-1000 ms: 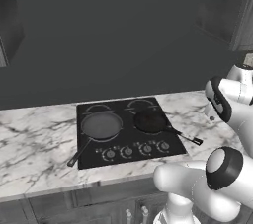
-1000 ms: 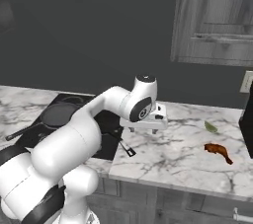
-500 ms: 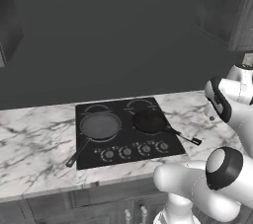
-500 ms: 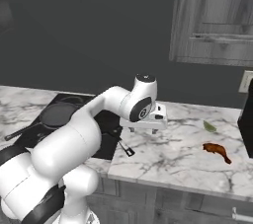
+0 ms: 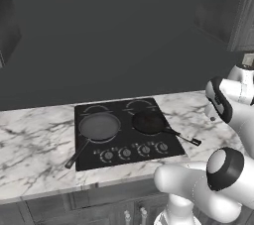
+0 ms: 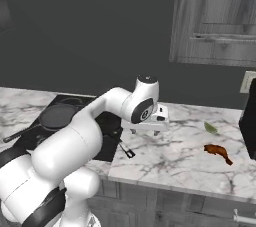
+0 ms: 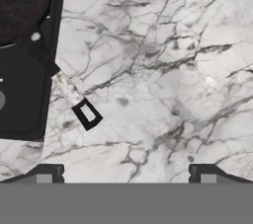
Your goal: Place both pans onto different burners. Then place the lemon wedge and the chicken drumstick on different pans.
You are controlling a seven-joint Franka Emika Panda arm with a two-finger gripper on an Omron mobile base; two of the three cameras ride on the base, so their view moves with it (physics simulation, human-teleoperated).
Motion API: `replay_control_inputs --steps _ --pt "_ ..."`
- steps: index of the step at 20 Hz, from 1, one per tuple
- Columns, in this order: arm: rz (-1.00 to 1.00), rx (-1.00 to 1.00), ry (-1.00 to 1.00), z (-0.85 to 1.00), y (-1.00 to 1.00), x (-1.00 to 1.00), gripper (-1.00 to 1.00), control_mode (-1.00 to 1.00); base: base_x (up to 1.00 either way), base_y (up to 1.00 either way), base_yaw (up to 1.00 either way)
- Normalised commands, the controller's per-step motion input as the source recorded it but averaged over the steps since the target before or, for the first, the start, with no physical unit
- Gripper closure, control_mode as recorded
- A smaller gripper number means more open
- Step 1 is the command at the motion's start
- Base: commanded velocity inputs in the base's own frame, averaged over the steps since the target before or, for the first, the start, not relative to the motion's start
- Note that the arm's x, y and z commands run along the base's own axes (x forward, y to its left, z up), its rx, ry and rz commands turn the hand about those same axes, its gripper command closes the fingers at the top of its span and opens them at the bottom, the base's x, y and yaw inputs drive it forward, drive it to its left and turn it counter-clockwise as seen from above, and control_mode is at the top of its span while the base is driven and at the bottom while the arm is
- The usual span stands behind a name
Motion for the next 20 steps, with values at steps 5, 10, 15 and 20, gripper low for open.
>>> replay_control_inputs --steps 5,10,15,20 --pt "0.0 0.0 0.0 0.0 -0.12 0.17 -1.0 -1.0 0.04 -0.03 -0.01" --pt "0.0 0.0 0.0 0.0 -0.36 0.39 -1.0 -1.0 0.0 0.0 0.0" --pt "0.0 0.0 0.0 -0.04 -0.52 0.21 -1.0 -1.0 0.0 0.0 0.0" --pt "0.0 0.0 0.0 -0.01 -0.56 0.06 -1.0 -1.0 0.0 0.0 0.0"
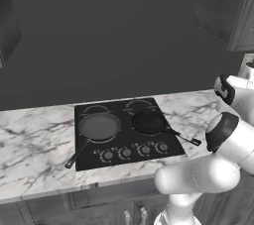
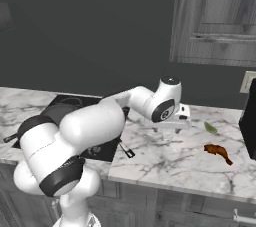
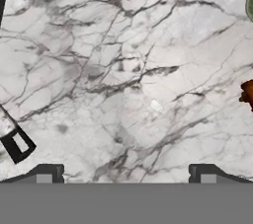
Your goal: Place both pans onto different burners. Then place the lemon wedge and the chicken drumstick on different pans.
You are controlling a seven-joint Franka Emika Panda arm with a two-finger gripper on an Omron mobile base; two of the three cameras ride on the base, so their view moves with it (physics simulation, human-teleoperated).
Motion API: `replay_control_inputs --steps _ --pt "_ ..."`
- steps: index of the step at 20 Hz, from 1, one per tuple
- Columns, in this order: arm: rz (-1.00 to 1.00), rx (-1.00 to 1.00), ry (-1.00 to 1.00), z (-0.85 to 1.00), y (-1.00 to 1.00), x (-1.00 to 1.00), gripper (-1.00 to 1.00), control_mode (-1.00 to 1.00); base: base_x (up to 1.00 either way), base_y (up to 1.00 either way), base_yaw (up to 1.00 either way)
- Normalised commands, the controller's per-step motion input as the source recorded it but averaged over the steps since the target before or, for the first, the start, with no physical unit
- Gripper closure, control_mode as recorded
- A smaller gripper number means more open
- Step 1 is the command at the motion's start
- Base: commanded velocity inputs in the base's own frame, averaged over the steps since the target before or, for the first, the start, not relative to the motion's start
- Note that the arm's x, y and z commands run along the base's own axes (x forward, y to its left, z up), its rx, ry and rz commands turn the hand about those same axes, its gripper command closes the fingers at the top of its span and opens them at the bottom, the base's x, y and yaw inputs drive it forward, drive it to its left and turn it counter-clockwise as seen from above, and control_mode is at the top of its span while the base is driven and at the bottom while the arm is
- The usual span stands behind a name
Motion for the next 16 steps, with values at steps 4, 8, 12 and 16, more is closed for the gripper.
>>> replay_control_inputs --steps 4,8,12,16 --pt "0.0 0.0 0.0 0.0 -0.56 0.0 -1.0 -1.0 0.0 0.0 0.0" --pt "0.01 0.0 0.0 0.0 -0.48 0.0 -1.0 -1.0 0.0 0.0 0.0" --pt "0.04 0.0 0.0 0.0 -0.47 0.0 -1.0 -1.0 0.0 0.0 0.0" --pt "0.01 0.0 0.0 0.0 -0.32 0.0 -1.0 -1.0 0.0 0.0 0.0"
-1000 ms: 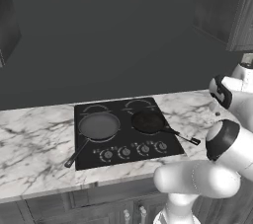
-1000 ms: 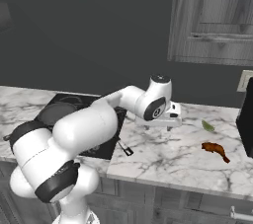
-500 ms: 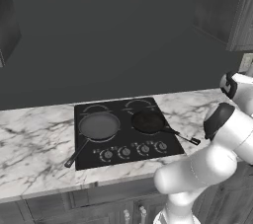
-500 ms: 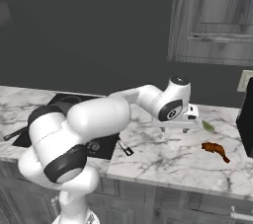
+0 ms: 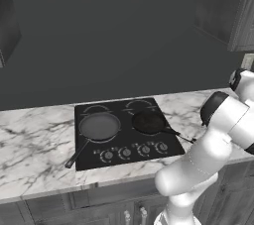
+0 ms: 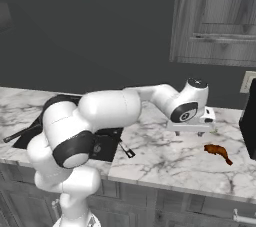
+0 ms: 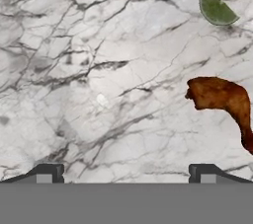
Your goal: Place both pans onto different burners. Then place the lemon wedge and the chicken drumstick on different pans.
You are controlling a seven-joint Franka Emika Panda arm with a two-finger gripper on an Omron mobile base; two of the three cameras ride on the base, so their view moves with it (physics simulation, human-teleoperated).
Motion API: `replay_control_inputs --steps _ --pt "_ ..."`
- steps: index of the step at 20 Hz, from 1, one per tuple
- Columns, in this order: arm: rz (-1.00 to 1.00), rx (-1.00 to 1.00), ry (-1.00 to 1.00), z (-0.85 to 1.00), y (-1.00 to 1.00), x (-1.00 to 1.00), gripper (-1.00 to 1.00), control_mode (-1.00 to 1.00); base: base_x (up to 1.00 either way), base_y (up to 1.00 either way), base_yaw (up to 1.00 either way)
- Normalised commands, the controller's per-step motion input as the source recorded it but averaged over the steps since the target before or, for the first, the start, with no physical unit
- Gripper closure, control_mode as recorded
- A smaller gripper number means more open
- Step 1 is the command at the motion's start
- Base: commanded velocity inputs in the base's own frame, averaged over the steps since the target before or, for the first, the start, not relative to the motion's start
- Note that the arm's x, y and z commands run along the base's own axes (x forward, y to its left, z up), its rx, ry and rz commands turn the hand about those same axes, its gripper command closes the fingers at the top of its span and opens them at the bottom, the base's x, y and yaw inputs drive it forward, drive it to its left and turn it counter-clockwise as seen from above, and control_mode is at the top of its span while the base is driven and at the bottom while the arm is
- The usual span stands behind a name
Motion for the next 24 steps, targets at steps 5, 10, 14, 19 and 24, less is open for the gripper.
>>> replay_control_inputs --steps 5,10,14,19,24 --pt "0.04 0.0 0.0 0.0 -0.37 0.0 -1.0 -1.0 0.0 0.0 0.0" --pt "0.05 0.0 0.0 -0.06 -0.31 0.0 -1.0 -1.0 0.0 0.0 0.0" --pt "0.04 0.0 0.0 -0.14 -0.26 0.0 -1.0 -1.0 0.0 0.0 0.0" --pt "0.04 0.0 0.0 -0.18 -0.24 0.0 -1.0 -1.0 0.0 0.0 0.0" --pt "0.03 0.0 0.0 -0.03 -0.19 0.0 -1.0 -1.0 0.0 0.0 0.0"
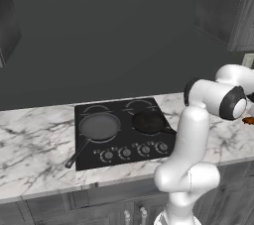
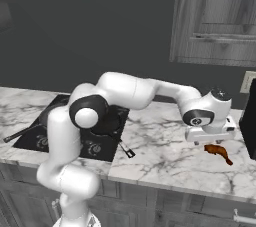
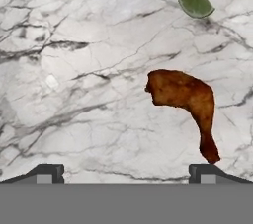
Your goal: Place both pans onto different burners. Then place the lemon wedge and the chicken drumstick on different pans.
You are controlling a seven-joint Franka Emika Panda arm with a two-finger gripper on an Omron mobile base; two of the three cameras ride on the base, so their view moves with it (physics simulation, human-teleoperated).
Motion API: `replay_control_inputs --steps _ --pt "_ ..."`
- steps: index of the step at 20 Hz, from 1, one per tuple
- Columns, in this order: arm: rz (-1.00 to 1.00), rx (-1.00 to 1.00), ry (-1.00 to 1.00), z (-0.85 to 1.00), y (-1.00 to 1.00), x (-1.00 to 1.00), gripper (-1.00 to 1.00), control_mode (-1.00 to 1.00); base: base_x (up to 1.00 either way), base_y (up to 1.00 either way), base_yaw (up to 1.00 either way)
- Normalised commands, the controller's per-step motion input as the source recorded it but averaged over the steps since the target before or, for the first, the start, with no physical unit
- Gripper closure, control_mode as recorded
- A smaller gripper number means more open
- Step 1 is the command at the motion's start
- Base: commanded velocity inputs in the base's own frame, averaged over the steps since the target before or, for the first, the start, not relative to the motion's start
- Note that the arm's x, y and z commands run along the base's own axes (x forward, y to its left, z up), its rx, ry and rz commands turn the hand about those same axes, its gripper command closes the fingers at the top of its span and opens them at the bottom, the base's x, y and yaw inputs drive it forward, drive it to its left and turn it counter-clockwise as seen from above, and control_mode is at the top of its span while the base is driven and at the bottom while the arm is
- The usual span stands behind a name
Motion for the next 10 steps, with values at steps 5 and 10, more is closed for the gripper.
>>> replay_control_inputs --steps 5,10 --pt "0.04 0.0 0.0 -0.07 -0.16 0.0 -1.0 -1.0 0.0 0.0 0.0" --pt "0.07 0.0 0.01 -0.2 -0.03 0.01 -1.0 -1.0 0.0 0.0 0.0"
